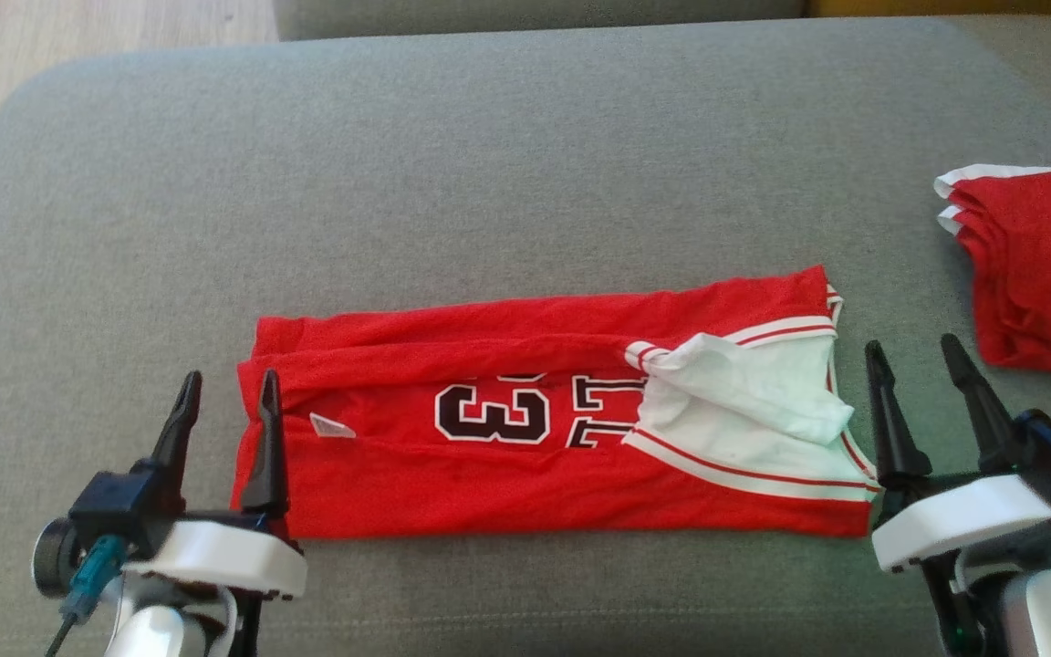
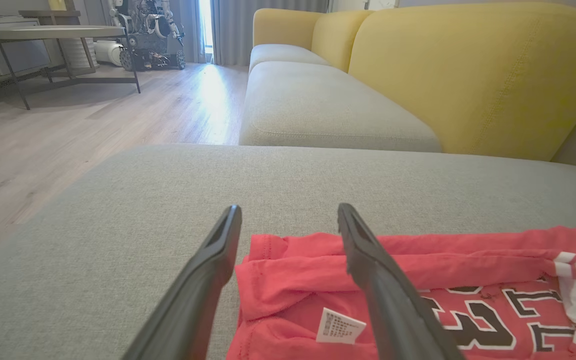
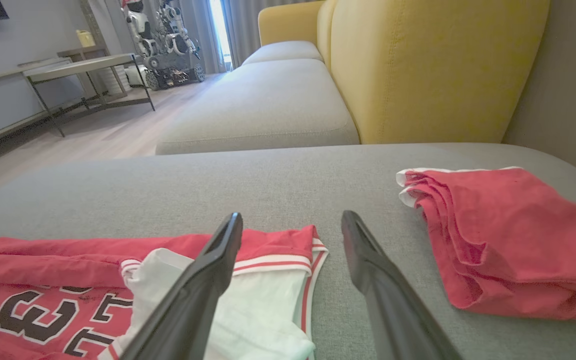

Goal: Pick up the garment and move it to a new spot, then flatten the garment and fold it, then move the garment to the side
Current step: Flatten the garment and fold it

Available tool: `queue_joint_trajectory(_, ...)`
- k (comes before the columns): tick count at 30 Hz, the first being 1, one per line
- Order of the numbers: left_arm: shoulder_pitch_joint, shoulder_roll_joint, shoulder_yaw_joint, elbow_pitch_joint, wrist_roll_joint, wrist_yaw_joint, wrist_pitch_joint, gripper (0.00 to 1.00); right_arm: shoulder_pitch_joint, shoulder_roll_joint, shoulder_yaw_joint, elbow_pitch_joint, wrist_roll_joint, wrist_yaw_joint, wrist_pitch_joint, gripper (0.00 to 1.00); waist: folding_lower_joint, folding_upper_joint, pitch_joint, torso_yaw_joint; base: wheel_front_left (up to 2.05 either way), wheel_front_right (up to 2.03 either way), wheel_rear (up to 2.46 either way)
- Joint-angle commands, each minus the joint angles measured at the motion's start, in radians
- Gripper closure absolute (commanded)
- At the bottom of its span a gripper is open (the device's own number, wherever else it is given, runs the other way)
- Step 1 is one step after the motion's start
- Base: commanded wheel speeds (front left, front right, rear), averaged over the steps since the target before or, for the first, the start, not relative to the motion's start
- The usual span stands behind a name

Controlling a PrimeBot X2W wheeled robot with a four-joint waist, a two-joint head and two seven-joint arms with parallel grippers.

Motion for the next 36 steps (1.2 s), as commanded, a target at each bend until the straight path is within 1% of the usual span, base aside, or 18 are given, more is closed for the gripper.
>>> queue_joint_trajectory(1,-0.050,0.018,0.028,-0.028,0.016,-0.004,-0.012,0.00,-0.026,-0.016,0.014,-0.029,-0.008,0.004,0.005,0.00,0.0000,0.0000,0.010,0.009,0.00,0.00,0.00)
queue_joint_trajectory(5,-0.093,0.022,0.005,-0.019,0.028,-0.020,-0.009,0.00,-0.047,-0.026,0.006,0.019,-0.021,0.004,0.036,0.00,0.0000,0.0000,0.042,0.034,0.00,0.00,0.00)
queue_joint_trajectory(8,-0.131,0.018,-0.012,-0.005,0.033,-0.034,-0.009,0.00,-0.063,-0.040,0.009,0.087,-0.042,0.004,0.064,0.00,0.0000,0.0000,0.066,0.055,0.00,0.00,0.00)
queue_joint_trajectory(10,-0.153,0.014,-0.021,0.008,0.035,-0.040,-0.010,0.00,-0.071,-0.039,0.008,0.138,-0.053,0.004,0.090,0.00,0.0000,0.0000,0.079,0.066,0.00,0.00,0.00)
queue_joint_trajectory(16,-0.190,0.007,-0.028,0.028,0.040,-0.046,-0.011,0.00,-0.111,-0.012,-0.009,0.241,-0.068,0.004,0.145,0.00,0.0000,0.0000,0.111,0.074,0.00,0.00,0.00)
queue_joint_trajectory(21,-0.203,0.005,-0.024,0.033,0.039,-0.049,-0.011,0.00,-0.128,0.010,-0.012,0.288,-0.063,0.004,0.215,0.00,0.0000,0.0000,0.127,0.070,0.00,0.00,0.00)
queue_joint_trajectory(22,-0.205,0.006,-0.023,0.033,0.040,-0.049,-0.012,0.00,-0.127,0.013,-0.011,0.292,-0.059,0.004,0.230,0.53,0.0000,0.0000,0.130,0.069,0.00,0.00,0.00)
queue_joint_trajectory(23,-0.207,0.006,-0.021,0.033,0.040,-0.050,-0.012,0.00,-0.127,0.015,-0.009,0.293,-0.054,0.004,0.243,0.83,0.0000,0.0000,0.132,0.067,0.00,0.00,0.00)
queue_joint_trajectory(24,-0.210,0.006,-0.020,0.032,0.039,-0.050,-0.012,0.00,-0.125,0.017,-0.007,0.294,-0.045,0.004,0.256,1.00,0.0000,0.0000,0.134,0.066,0.00,0.00,0.00)
queue_joint_trajectory(30,-0.211,0.005,-0.008,0.026,0.042,-0.049,-0.012,0.00,-0.120,0.024,-0.018,0.275,-0.023,0.004,0.270,1.00,0.0000,0.0000,0.136,0.054,0.00,0.00,0.00)
queue_joint_trajectory(36,-0.201,0.002,0.006,0.019,0.045,-0.049,-0.012,0.00,-0.112,0.020,-0.086,0.220,-0.020,0.004,0.254,1.00,0.0000,0.0000,0.130,0.032,0.00,0.00,0.00)
